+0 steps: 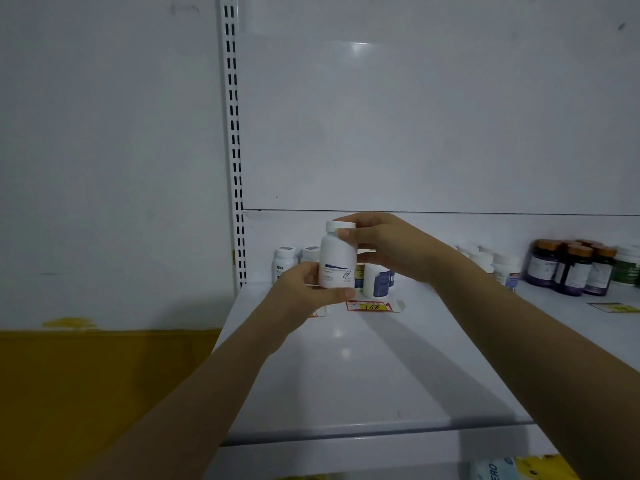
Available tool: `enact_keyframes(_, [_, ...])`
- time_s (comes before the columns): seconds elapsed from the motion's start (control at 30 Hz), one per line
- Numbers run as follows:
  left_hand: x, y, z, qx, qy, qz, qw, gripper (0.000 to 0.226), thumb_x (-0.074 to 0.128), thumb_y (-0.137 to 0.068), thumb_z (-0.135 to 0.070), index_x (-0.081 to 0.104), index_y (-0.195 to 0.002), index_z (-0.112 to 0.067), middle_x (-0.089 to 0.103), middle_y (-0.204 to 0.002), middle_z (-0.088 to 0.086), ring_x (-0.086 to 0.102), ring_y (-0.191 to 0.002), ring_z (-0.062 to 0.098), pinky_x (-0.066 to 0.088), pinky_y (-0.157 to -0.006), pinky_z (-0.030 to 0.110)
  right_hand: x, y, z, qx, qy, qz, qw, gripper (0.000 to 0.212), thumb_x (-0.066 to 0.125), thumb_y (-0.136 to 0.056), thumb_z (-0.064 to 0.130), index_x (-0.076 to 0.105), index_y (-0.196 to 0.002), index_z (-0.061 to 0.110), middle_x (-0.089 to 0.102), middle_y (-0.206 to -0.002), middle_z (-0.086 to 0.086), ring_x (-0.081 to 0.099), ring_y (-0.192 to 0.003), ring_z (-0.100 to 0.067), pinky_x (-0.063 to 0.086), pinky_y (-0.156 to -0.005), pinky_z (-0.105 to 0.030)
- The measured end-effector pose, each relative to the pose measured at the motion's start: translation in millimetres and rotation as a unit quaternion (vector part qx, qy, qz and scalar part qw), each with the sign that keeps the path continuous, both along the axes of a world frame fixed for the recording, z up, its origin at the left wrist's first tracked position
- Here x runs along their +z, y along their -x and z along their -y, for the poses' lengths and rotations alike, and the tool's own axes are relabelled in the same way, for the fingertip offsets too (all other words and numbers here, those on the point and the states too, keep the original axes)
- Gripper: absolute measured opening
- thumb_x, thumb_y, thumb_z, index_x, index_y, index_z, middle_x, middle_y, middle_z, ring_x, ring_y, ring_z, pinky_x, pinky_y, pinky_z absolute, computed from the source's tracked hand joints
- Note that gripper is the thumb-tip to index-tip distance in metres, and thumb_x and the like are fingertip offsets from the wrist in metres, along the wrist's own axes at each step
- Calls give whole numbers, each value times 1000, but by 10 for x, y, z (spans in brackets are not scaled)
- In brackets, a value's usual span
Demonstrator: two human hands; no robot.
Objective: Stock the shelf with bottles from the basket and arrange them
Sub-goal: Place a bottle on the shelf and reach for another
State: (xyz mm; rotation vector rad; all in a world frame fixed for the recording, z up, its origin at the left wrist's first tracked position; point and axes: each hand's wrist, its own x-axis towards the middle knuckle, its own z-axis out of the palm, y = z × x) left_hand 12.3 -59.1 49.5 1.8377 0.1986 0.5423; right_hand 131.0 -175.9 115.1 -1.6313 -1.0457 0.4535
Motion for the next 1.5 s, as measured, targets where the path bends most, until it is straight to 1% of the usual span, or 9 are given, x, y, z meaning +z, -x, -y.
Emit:
enact_keyframes(0.2, [-31,9,-50,31,-15,-11,999,39,74,-79,-21,63,-115,-15,65,-96,-6,62,-86,8,48,-74,14,-65,-45,32,15,-3,-40,999,29,56,-94,16,59,-123,11,67,-116,-5,64,-108,-23,52,-94,-34])
enact_keyframes(0.37, [12,16,-63,42,-73,-21,996,39,73,-79,-18,62,-116,-12,65,-101,-3,60,-83,6,48,-66,11,23,6,-5,-12,60,42,997,31,63,-90,26,59,-118,15,68,-110,-2,67,-97,-17,57,-80,-27])
enact_keyframes(0.47, [97,75,-101,34,-135,-65,988,46,74,-79,-27,59,-120,-13,64,-110,-2,61,-95,11,50,-78,17,90,10,-30,-28,86,57,994,30,63,-90,27,59,-115,11,67,-109,-6,67,-93,-16,58,-72,-23])
enact_keyframes(0.6, [168,178,-267,97,-376,-173,905,56,70,-80,-44,52,-125,-16,52,-113,-4,49,-97,12,41,-82,24,102,-12,-90,-93,119,120,981,36,66,-87,31,56,-114,10,62,-112,-8,65,-95,-19,59,-74,-28])
enact_keyframes(0.7, [165,194,-390,144,-473,-230,838,64,64,-82,-51,46,-132,-16,50,-126,7,51,-108,21,45,-91,32,52,-41,-167,-152,133,228,953,43,71,-82,35,57,-115,11,60,-114,-8,61,-100,-24,57,-85,-40])
enact_keyframes(0.83, [129,240,-428,148,-429,-245,857,65,63,-82,-52,46,-133,-16,52,-130,9,52,-114,24,42,-88,29,-33,-18,-239,-183,128,253,941,46,68,-83,38,56,-120,13,58,-117,-8,58,-96,-20,55,-77,-31])
enact_keyframes(1.07, [-59,312,-412,194,-521,-295,777,50,51,-90,-50,46,-122,-12,47,-123,8,48,-111,26,39,-85,34,-203,86,-284,-171,191,319,913,41,59,-90,30,53,-126,10,57,-125,-9,51,-103,-20,39,-80,-24])
enact_keyframes(1.23, [-65,347,-394,205,-499,-296,789,42,51,-91,-45,49,-115,-11,48,-119,9,50,-107,25,37,-78,32,-224,184,-360,-143,201,332,910,38,58,-90,27,54,-123,9,58,-120,-10,48,-93,-17,41,-77,-25])
enact_keyframes(1.5, [-36,798,-579,249,-462,-316,790,45,50,-92,-43,47,-124,-11,48,-123,10,50,-112,26,41,-85,34,-75,564,-865,-72,152,361,917,39,62,-88,28,56,-120,6,58,-118,-11,49,-97,-19,43,-76,-27])
